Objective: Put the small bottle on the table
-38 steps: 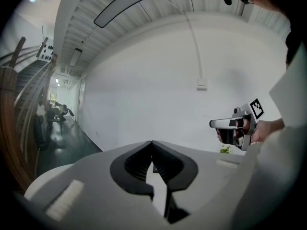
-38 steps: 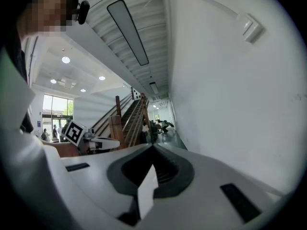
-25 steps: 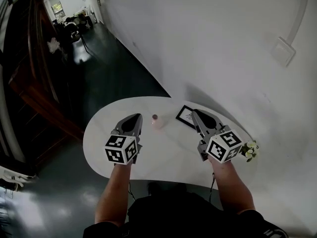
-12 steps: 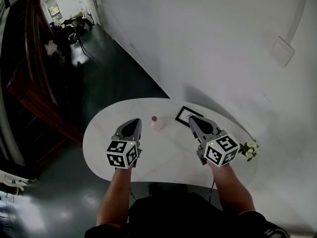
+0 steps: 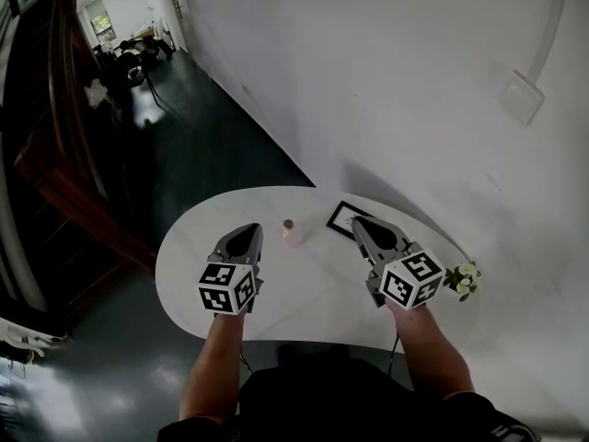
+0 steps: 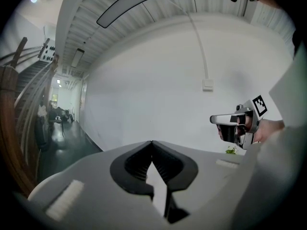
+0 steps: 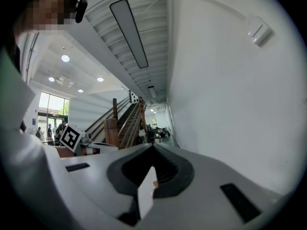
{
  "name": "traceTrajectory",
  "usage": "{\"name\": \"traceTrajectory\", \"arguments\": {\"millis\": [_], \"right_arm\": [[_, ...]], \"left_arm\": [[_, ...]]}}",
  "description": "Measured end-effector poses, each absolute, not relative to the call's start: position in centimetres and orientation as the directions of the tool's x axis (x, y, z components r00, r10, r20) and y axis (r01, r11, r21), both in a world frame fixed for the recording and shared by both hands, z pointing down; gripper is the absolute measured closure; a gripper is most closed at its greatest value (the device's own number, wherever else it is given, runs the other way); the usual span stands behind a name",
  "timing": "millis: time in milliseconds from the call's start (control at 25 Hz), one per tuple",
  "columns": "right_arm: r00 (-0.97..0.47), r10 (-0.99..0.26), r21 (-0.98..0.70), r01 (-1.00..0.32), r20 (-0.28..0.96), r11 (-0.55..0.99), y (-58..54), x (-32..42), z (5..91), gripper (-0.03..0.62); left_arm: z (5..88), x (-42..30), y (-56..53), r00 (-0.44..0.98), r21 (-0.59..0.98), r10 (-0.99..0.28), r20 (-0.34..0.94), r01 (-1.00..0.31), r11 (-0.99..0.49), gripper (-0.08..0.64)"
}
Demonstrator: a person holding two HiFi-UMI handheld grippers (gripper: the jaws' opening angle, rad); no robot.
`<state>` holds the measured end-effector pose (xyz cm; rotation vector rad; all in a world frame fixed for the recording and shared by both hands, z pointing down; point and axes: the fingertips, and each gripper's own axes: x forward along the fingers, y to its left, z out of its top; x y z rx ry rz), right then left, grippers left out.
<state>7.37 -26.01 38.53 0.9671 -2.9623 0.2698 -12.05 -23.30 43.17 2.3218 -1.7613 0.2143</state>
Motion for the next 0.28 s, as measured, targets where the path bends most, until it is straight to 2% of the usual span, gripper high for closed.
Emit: {"name": "traceTrajectory", "arguments": {"millis": [280], "right_arm": [[-0.813, -0.578, -0.150, -0.581, 0.071, 0.800, -25.91, 7.34, 38.60, 0.600]], "left_arm": [[43.18, -12.16, -23.18, 0.264, 0.076, -0.933, 0.245, -0.964, -0.253, 0.549]]}}
